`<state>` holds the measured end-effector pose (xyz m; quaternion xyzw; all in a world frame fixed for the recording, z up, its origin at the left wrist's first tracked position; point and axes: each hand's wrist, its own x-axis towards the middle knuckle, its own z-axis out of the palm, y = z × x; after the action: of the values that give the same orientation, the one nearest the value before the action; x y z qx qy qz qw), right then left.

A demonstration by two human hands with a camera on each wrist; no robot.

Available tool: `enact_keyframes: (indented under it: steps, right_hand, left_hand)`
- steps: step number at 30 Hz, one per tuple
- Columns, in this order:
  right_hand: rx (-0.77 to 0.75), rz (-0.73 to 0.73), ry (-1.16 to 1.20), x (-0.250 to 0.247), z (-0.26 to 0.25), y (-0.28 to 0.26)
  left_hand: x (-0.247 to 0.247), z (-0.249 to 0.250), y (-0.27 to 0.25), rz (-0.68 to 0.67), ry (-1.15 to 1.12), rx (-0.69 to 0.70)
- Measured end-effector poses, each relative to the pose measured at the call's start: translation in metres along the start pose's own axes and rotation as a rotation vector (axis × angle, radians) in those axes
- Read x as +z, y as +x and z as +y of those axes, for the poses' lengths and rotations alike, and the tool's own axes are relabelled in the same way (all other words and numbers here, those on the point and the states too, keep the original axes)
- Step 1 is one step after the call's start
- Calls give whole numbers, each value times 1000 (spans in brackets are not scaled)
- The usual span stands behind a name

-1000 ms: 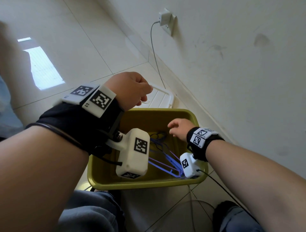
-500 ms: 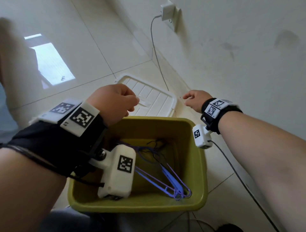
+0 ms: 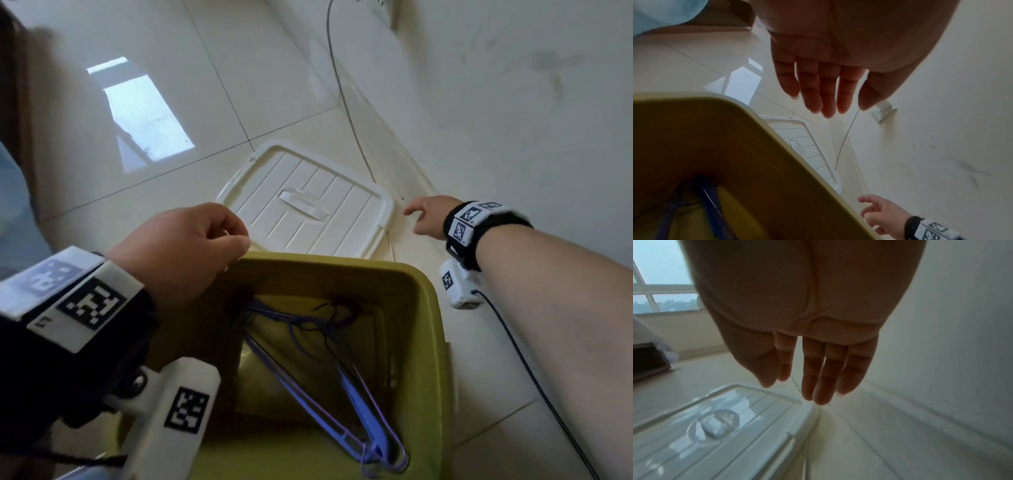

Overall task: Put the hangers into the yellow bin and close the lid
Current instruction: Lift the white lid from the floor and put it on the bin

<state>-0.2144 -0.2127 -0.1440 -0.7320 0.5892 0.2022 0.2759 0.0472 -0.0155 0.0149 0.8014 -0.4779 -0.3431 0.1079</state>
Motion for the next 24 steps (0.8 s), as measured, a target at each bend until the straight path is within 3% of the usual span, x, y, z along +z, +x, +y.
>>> enact_keyframes:
  steps: [8,13,24]
  right_hand:
    - [-135,-59,-320,42,-7,29]
    - [-252,-43,-488,53,-6,40]
    - [-391,-44,-590,79,-28,62]
  left_hand:
    - [-3,-15,6,164,15,-39]
    - [-4,-21,9,161,-2,-59]
    - [-10,-34,20,263,-123,-117]
